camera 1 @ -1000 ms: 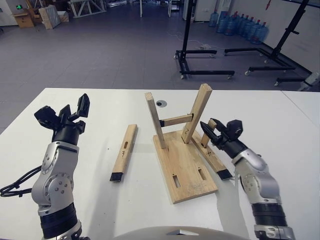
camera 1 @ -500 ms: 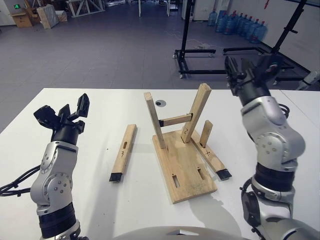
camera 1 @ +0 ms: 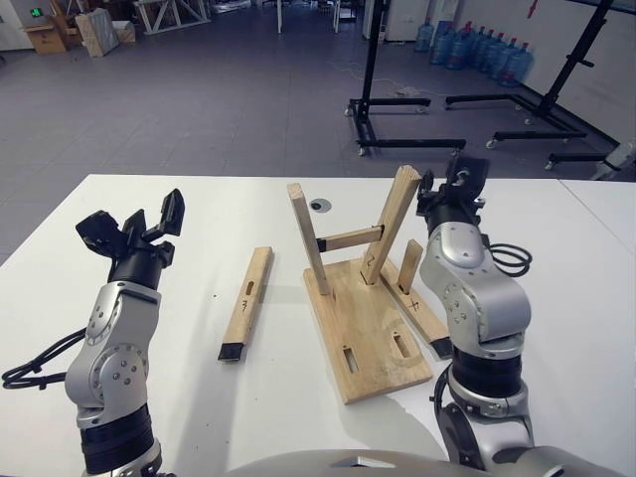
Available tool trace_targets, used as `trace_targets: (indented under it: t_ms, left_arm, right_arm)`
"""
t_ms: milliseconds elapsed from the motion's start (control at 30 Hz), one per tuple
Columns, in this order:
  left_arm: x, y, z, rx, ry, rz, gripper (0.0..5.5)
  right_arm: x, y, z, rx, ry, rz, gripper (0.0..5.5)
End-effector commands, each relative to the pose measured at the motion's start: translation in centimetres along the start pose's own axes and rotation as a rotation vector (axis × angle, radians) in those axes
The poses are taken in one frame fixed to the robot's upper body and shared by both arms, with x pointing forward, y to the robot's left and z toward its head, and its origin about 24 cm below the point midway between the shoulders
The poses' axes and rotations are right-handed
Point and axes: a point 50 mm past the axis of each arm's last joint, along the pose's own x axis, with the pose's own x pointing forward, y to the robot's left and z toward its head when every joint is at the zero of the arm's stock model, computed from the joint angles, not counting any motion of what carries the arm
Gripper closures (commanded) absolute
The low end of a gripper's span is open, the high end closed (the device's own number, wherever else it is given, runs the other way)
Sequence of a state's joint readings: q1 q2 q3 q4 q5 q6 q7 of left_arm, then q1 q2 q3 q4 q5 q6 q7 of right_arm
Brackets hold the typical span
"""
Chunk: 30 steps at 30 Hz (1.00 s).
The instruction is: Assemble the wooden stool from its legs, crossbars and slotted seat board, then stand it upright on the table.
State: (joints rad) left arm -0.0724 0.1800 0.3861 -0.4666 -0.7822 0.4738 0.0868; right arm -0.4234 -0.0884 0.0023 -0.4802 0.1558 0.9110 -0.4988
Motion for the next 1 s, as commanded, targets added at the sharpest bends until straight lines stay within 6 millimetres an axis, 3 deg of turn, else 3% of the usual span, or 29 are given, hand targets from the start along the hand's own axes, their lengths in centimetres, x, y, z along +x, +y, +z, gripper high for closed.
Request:
trace_targets:
  t_ms: [33,467,867,967,1000]
  left_arm:
    - [0.2,-0.1,-0.2,0.005,0.018,-0.013,0.94]
    - [0.3,-0.2,-0.2,0.011,0.020,-0.024,0.94]
    - [0.3,-0.3,-0.2,0.015,0.029,-0.024,0.94]
    - [0.3,-0.3,-0.2,0.016,0.031,-0.025,0.94]
    - [0.2,-0.3,-0.2,0.017,0.032,-0.025,0.94]
  right_arm:
    - [0.0,0.0,-0.4,0.002,-0.006,-0.028,2.90]
    - [0.9,1.7,2.4,0.090,-0.114,-0.031,2.90]
    - [1.0,1.5,2.2,0.100,-0.114,-0.050,2.90]
    - [1.0,1.4,1.7,0.101,-0.099,-0.055,2.90]
    - [1.1,1.2,0.7,0.087,-0.077,-0.061,2.90]
